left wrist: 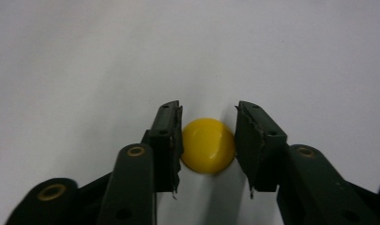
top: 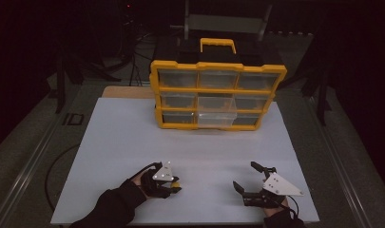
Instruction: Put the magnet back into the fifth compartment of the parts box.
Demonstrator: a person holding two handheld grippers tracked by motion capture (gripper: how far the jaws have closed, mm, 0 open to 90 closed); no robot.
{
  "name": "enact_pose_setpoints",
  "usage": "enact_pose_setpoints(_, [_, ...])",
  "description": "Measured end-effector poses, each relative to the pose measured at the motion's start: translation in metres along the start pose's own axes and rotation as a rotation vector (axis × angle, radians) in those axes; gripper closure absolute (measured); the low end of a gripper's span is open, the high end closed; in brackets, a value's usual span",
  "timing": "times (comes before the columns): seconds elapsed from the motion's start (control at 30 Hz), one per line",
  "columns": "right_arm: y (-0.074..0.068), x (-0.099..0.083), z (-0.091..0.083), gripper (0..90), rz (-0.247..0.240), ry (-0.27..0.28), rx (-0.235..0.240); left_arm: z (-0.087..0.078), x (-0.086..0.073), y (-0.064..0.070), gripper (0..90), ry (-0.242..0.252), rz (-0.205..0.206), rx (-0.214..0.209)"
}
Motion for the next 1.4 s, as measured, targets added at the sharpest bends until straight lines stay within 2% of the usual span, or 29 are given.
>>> enact_pose_setpoints(0.03, [0.000,0.000,0.000,9.3,0.000,0.000,0.000,0.000,0.000,0.000,63.5,0.000,0.000,0.000])
enact_pose_setpoints(0.1, [0.000,0.000,0.000,9.3,-0.001,0.001,0.001,0.000,0.001,0.001,63.8,-0.004,0.026,0.010])
enact_pose_setpoints(0.23, [0.000,0.000,0.000,9.3,0.005,0.001,-0.001,0.000,0.001,0.002,64.0,0.002,0.019,0.014])
enact_pose_setpoints(0.37, [0.000,0.000,0.000,9.3,0.003,0.004,0.001,-0.001,0.001,-0.001,64.3,0.003,-0.013,-0.013])
enact_pose_setpoints(0.43, [0.000,0.000,0.000,9.4,0.003,0.005,0.000,-0.002,0.002,-0.002,64.3,-0.001,-0.010,-0.013])
enact_pose_setpoints(0.5, [0.000,0.000,0.000,9.4,0.009,0.005,0.000,-0.003,0.002,-0.002,64.3,-0.001,-0.026,-0.032])
enact_pose_setpoints(0.63, [0.001,-0.001,0.000,9.4,0.011,0.001,0.000,-0.008,0.005,-0.004,64.3,0.002,-0.035,-0.034])
enact_pose_setpoints(0.8, [0.001,-0.001,0.000,9.4,0.009,0.003,-0.003,-0.014,0.011,-0.002,64.4,-0.011,-0.009,-0.020])
enact_pose_setpoints(0.83, [0.001,-0.001,0.000,9.3,0.009,0.003,-0.003,-0.015,0.013,-0.001,64.4,-0.013,-0.012,-0.034])
enact_pose_setpoints(0.97, [0.001,-0.001,0.000,9.3,0.012,0.006,0.000,-0.019,0.017,-0.001,64.4,-0.026,0.008,-0.027])
enact_pose_setpoints(1.23, [0.001,-0.001,0.000,9.4,0.011,0.006,0.000,-0.026,0.023,0.000,64.3,-0.033,0.021,-0.036])
enact_pose_setpoints(1.37, [0.001,-0.001,0.000,9.3,0.008,0.006,-0.002,-0.035,0.033,0.000,64.3,-0.028,0.018,-0.062])
enact_pose_setpoints(1.4, [0.001,-0.001,0.000,9.3,0.008,0.006,-0.002,-0.037,0.035,0.000,64.3,-0.027,0.022,-0.055])
Point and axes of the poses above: each handheld gripper's, and its own axes: z roughly forward along the jaws, x roughly out of its top, y roughly to its right, the point moved 4 cm from there along z, roughly forward along the jaws, and after that the axes turned 10 degrees about -z, right-handed, at the moved point
